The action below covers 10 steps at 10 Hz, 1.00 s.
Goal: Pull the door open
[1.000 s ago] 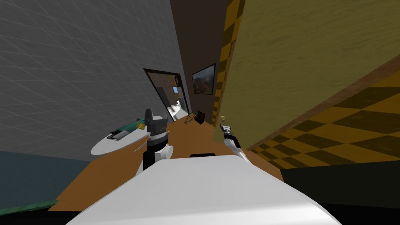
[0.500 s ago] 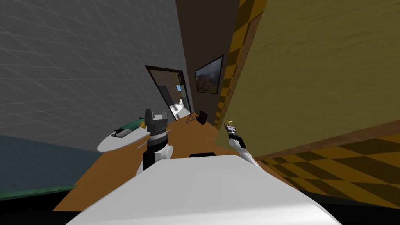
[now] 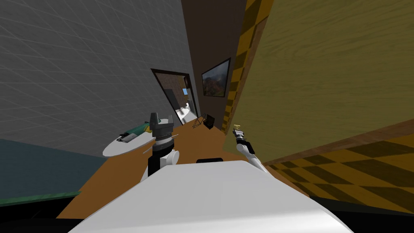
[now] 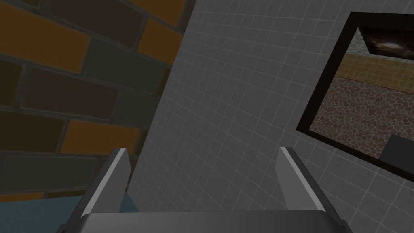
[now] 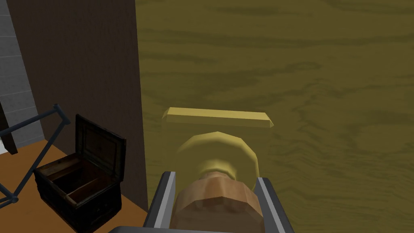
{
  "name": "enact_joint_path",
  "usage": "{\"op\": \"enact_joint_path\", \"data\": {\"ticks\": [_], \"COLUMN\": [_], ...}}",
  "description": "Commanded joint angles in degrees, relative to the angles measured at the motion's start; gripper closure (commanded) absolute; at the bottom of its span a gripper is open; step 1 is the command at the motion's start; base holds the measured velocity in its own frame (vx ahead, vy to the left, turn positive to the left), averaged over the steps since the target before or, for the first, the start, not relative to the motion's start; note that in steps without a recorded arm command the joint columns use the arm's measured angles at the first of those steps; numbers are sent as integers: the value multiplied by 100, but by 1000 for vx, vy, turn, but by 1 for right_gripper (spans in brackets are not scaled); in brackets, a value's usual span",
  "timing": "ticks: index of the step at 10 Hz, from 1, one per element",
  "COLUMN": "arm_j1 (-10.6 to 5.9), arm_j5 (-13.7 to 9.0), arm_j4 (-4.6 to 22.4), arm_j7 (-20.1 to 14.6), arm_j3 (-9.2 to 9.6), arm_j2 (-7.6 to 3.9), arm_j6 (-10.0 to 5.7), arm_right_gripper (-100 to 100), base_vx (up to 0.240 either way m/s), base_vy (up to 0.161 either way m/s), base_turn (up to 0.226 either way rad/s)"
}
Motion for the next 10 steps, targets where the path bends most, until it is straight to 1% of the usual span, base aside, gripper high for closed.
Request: {"op": "enact_joint_path", "data": {"ticks": [1, 2, 3, 4, 7, 8, 10], "arm_j1": [-8, 42, 52, 75, 152, 192, 239], "arm_j5": [0, 15, 18, 26, 54, 69, 86], "arm_j4": [-15, -29, -36, -52, -106, -134, -166], "arm_j7": [-3, -98, -122, -175, -358, -451, -562], "arm_j3": [0, 79, 98, 140, 287, 361, 450], "arm_j2": [4, -90, -112, -161, -331, -418, -521], "arm_j6": [-13, -28, -35, -50, -103, -130, -163], "arm_right_gripper": [100, 100, 100, 100, 100, 100, 100], "base_vx": [0, -103, -174, -186, -233, -242, -219], "base_vy": [0, -30, -25, -13, -54, -64, -28], "base_turn": [0, 132, 140, 123, 143, 188, 147]}}
